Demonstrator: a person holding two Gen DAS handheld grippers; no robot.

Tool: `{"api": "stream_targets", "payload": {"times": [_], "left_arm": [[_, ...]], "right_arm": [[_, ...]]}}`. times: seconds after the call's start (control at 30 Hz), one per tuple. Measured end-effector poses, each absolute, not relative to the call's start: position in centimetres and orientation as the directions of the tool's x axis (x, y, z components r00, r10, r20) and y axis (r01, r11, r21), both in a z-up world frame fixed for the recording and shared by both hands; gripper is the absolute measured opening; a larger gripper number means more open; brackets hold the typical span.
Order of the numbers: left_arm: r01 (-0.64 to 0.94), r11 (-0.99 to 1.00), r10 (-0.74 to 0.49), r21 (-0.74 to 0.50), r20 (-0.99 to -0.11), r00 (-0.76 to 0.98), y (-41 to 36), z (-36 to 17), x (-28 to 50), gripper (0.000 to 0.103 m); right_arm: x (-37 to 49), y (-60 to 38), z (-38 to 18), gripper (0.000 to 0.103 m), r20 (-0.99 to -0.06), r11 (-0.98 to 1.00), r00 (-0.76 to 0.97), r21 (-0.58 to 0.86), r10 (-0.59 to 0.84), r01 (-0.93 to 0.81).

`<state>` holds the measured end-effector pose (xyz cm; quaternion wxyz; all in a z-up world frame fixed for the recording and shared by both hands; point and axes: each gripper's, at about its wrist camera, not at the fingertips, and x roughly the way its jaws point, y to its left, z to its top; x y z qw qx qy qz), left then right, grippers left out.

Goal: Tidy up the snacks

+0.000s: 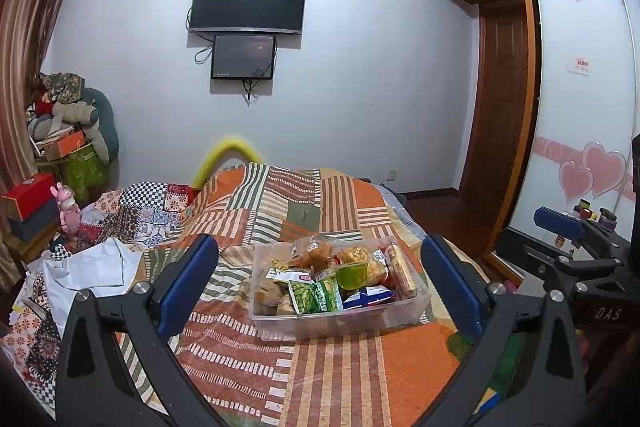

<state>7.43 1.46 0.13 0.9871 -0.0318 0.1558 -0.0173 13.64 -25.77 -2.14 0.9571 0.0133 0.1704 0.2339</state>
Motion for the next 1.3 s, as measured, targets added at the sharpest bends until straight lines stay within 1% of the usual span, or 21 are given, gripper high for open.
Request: {"api": "stream_targets", "payload": {"times": [0.43,0.77,1.3], "left_arm": [[0.023,0.998,-0.040,-0.061,-0.302,0.952,1.09,0.05,7.36,0.103],[0.030,0.996,-0.054,-0.082,-0.309,0.950,1.35,0.10,7.41,0.103],[0.051,0.995,-0.074,-0.084,-0.307,0.949,0.98,0.26,7.25,0.103]], "right_arm": [[13.52,-25.77,-1.97,0.103,-0.317,0.891,0.834,0.106,0.451,-0.441],[13.53,-25.84,-1.96,0.103,-0.316,0.892,0.835,0.107,0.450,-0.440],[13.42,-25.83,-1.69,0.103,-0.320,0.892,0.834,0.108,0.449,-0.439]]}}
